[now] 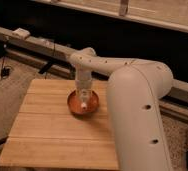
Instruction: Place the bottle in the ceramic bowl
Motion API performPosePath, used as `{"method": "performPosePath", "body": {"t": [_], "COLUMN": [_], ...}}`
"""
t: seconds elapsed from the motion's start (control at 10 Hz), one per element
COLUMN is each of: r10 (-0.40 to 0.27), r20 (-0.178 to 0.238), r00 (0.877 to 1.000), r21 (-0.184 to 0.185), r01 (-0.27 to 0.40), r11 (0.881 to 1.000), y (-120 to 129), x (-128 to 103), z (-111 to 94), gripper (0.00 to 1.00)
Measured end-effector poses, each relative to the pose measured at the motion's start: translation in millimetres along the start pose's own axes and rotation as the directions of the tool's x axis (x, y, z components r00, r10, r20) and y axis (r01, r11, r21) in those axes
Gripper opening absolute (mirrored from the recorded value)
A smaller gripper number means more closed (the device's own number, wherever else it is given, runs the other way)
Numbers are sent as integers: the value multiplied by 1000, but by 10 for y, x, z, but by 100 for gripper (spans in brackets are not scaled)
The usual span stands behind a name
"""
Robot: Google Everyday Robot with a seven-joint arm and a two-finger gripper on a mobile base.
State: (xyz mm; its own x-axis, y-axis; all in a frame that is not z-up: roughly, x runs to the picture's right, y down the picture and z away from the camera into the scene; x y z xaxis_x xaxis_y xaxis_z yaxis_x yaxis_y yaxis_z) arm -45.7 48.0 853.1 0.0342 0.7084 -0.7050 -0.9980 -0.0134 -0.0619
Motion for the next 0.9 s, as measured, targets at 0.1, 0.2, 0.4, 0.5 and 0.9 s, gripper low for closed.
{"method": "performPosePath", "body": {"t": [0.1, 0.2, 0.4, 0.5, 0.9], "r10": [-2, -6, -21, -22, -21], "r20": [0, 0, 6, 7, 7], "r00": [1000, 1000, 1000, 1000, 1000], "r21": [-1, -2, -14, -17, -17], "r01": [2, 6, 22, 22, 21], "r11": [1000, 1000, 1000, 1000, 1000], "y": [9, 22, 81, 81, 71], "x": [0, 2, 16, 18, 17], "z": [0, 0, -31, -36, -35], "gripper": [66, 66, 66, 66, 66]}}
